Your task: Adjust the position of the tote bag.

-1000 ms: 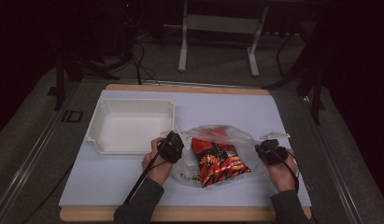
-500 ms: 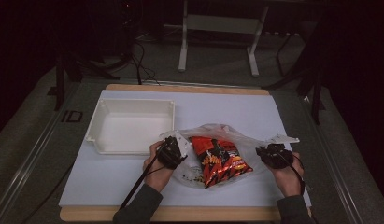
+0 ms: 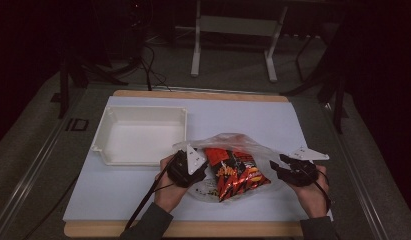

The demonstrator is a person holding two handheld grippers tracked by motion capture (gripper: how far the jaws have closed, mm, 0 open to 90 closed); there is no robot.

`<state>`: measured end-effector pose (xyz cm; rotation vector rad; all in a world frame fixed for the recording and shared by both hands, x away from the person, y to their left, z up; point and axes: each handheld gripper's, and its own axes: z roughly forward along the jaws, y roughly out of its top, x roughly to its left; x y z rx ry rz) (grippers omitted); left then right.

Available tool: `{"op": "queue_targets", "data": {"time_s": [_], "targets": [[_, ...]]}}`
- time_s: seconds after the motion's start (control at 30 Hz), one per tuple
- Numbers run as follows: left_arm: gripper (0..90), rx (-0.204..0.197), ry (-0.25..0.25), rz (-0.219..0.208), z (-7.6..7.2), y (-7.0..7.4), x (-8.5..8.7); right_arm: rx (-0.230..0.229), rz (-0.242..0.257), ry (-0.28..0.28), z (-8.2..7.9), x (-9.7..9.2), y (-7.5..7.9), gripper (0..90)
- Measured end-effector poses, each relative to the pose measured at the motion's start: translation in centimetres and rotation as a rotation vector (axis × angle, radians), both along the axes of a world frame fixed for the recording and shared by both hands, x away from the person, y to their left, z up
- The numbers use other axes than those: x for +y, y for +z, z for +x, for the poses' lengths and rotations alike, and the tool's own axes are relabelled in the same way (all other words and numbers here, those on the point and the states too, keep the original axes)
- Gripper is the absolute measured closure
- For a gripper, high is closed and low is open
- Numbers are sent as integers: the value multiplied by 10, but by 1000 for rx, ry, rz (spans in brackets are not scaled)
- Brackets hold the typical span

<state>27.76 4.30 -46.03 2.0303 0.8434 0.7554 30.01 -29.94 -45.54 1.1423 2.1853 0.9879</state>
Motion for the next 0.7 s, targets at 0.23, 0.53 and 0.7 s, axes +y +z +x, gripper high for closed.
{"op": "queue_targets", "data": {"time_s": [0.23, 0.53, 0.7], "targets": [[477, 5, -26, -46, -1, 1, 0, 35, -20, 51, 2, 10, -13, 603], [483, 31, -64, -142, -3, 2, -3, 69, -45, 93, 3, 23, -30, 718], [482, 41, -95, -145, -5, 1, -6, 83, -42, 105, 2, 25, -34, 756]]}}
